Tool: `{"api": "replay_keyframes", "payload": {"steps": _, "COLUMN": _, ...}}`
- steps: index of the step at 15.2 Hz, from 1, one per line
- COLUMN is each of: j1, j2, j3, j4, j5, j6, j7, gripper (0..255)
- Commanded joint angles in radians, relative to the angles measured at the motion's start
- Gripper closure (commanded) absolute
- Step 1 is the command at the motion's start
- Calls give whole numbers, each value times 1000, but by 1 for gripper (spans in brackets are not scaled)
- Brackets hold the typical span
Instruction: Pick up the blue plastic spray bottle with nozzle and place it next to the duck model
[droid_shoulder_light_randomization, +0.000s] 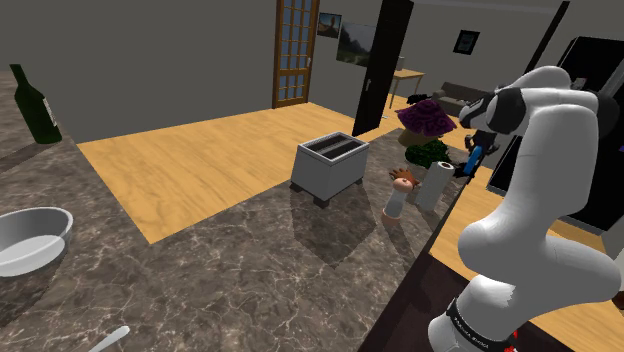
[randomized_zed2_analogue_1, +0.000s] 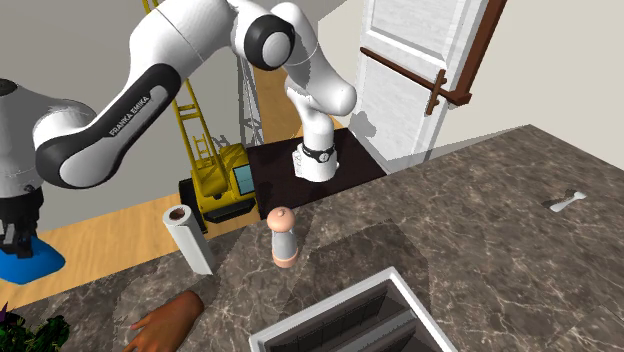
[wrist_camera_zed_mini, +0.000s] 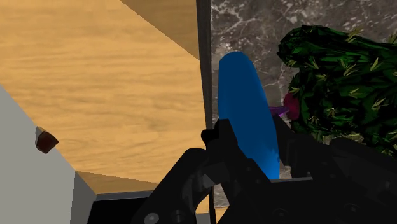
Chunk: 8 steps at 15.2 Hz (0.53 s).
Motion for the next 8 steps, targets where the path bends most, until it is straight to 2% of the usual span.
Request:
{"api": "replay_keyframes", "payload": {"steps": 1, "j1": 1, "j2": 10, "j3": 2, "j4": -10, "j5": 1, "j6": 21, "j7": 2, "gripper": 255}}
{"api": "replay_keyframes", "payload": {"steps": 8, "j1": -3, "j2": 52, "j3": 8, "j4": -41, "j5": 9, "j6": 93, "j7": 3, "gripper": 255}}
